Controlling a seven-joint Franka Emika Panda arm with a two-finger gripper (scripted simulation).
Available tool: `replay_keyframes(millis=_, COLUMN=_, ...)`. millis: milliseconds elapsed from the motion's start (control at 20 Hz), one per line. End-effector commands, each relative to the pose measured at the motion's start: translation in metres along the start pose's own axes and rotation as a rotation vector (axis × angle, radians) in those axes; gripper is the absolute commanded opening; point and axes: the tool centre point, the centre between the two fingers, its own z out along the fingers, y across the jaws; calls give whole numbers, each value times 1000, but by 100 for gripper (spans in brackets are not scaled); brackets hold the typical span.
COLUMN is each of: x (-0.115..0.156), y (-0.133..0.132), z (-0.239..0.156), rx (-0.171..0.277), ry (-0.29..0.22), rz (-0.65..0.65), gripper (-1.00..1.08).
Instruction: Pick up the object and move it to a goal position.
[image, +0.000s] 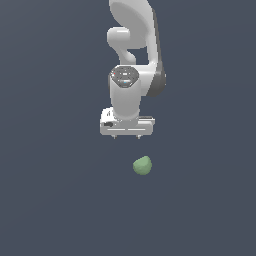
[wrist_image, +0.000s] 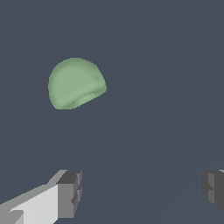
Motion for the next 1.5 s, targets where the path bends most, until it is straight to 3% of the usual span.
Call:
replay_keyframes(millis=0, x=0, y=0, z=0, rx=0, ry=0, rz=0, gripper=100)
replay_keyframes(millis=750, x=-3, y=-6, z=6, rx=-29, ry=-11, rz=-48, gripper=100)
replay_keyframes(millis=1450, x=15, y=-15, z=12, rx=-22, ry=-2, rz=148, gripper=100)
